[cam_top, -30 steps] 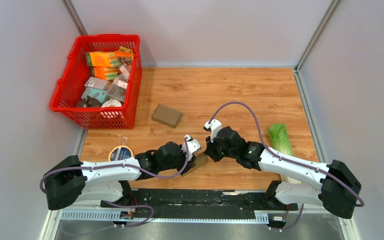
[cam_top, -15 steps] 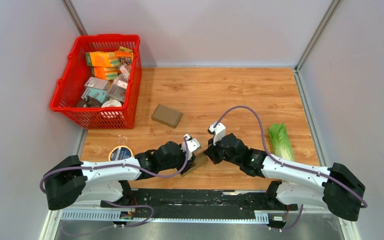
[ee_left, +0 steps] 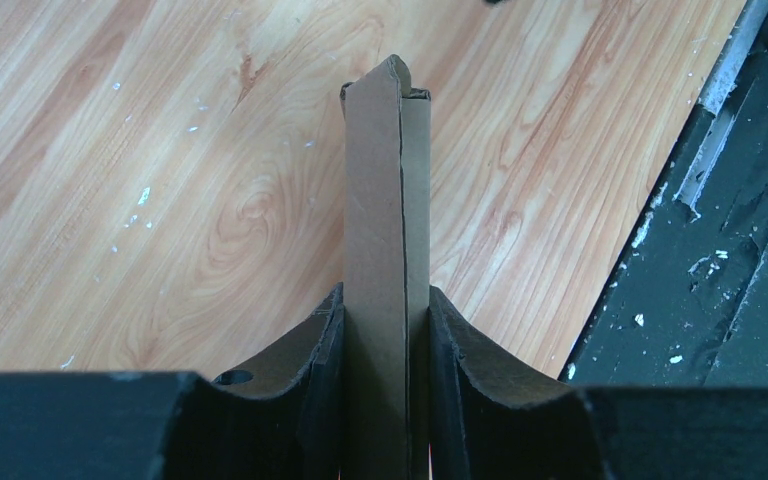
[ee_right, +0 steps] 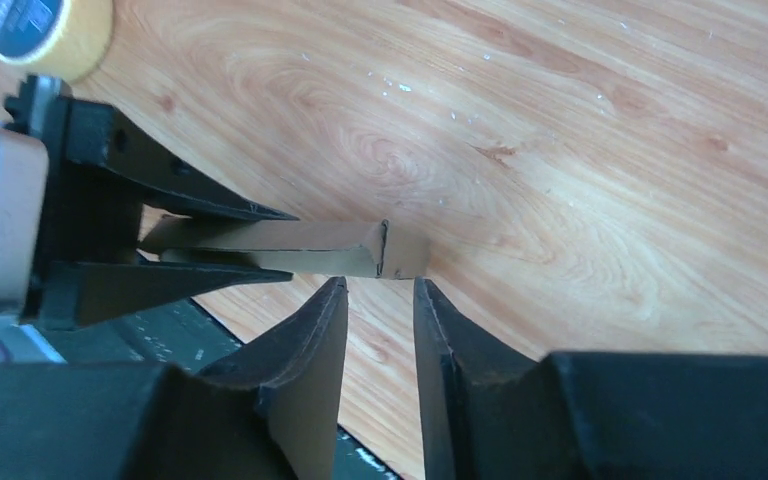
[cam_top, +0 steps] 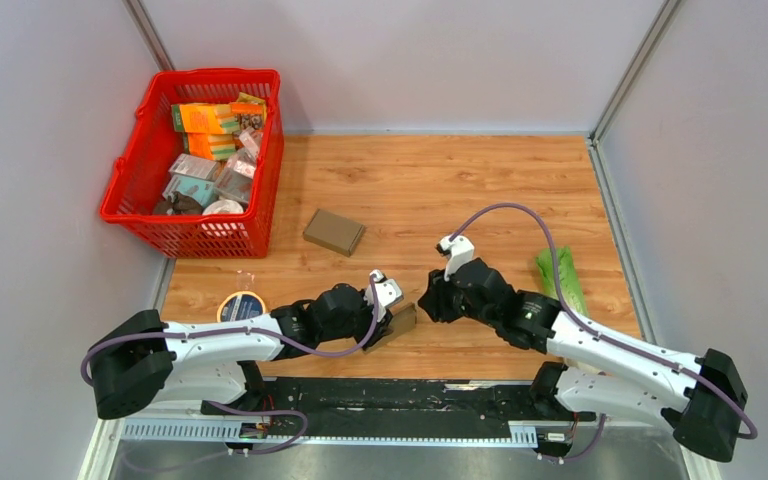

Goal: Fold the paper box

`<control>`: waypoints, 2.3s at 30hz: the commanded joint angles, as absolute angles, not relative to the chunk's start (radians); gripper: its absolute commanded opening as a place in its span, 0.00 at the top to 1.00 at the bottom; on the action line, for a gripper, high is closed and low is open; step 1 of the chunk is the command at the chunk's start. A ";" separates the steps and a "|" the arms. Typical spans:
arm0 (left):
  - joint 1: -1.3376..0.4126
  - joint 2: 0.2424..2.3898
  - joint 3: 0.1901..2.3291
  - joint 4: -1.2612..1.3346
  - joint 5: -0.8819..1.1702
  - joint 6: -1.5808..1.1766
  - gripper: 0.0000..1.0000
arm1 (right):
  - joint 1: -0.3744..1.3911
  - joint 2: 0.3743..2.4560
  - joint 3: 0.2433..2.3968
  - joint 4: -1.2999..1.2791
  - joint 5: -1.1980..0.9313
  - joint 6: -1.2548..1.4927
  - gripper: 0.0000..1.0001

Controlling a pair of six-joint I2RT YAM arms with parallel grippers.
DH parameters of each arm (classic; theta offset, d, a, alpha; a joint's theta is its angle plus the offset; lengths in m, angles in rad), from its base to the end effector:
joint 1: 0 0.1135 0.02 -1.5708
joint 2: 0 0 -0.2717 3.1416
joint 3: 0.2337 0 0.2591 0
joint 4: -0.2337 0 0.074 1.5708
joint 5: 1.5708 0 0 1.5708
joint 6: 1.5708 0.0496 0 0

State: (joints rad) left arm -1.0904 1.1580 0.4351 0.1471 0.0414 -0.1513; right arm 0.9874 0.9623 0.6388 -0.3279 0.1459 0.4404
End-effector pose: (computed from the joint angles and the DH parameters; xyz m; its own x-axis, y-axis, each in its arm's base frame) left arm 0.1106 -0.2168 0.1733 -0.3847 0.4124 -0.8258 0.8539 0.4988 -0.1487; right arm 0.1275 0.1802 0.2386 -0.6270 -0.1842 -0.7569 -0.5469 0.7960 0.2593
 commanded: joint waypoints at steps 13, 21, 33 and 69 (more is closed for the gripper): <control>-1.097 1.163 0.433 0.095 0.063 -0.153 0.94 | 0.782 1.147 0.701 -0.181 -0.262 0.724 0.62; -1.098 1.157 0.423 0.092 0.058 -0.153 0.95 | 0.778 1.177 0.663 -0.193 -0.230 0.690 0.73; -1.098 1.160 0.423 0.094 0.064 -0.155 0.95 | 0.779 1.157 0.676 -0.310 -0.147 0.539 0.83; -1.097 1.200 0.514 0.118 0.100 -0.204 0.50 | 0.885 1.038 0.589 -0.144 -0.095 0.293 0.69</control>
State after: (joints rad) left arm -1.0931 1.1820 0.4603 0.0784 0.0727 -0.1780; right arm 0.8791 1.0569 0.5846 -0.1970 -0.1131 0.3145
